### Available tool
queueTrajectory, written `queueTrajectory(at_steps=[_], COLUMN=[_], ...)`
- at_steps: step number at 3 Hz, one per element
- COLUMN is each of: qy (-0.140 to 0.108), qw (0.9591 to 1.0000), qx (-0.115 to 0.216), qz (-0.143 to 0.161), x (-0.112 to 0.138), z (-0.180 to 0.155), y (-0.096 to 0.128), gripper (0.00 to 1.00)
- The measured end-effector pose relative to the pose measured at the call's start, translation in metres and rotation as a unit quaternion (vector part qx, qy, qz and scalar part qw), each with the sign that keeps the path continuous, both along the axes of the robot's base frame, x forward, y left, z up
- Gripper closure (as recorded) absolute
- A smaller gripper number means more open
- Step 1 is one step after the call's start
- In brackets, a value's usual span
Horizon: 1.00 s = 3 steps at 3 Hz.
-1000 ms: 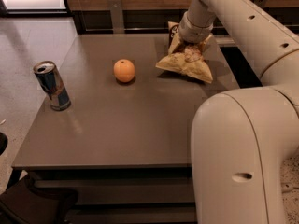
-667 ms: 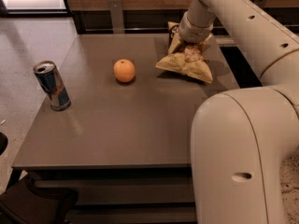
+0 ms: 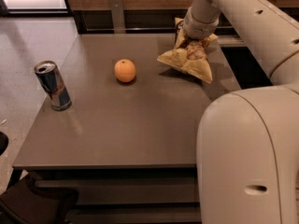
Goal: Move brown chip bag near redbull can
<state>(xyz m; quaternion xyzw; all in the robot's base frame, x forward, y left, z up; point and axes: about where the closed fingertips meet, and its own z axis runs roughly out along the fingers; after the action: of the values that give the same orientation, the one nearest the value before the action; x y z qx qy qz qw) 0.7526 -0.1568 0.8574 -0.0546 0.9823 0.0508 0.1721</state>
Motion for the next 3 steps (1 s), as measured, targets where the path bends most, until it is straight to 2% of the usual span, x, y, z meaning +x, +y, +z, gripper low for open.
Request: queueTrajectory(at_steps=[1, 2, 3], qy=[-0.029, -0.062, -0.091], qw=[0.999, 0.997, 0.9956], qx=[-0.029, -0.04, -0.023], qz=[-0.018, -0.023, 0.005], x=[-0.017, -0.04, -0.071], z=[0.033, 0.067, 0.096], y=[-0.026, -0.05, -0.059], gripper=[1.0, 1.0, 1.0])
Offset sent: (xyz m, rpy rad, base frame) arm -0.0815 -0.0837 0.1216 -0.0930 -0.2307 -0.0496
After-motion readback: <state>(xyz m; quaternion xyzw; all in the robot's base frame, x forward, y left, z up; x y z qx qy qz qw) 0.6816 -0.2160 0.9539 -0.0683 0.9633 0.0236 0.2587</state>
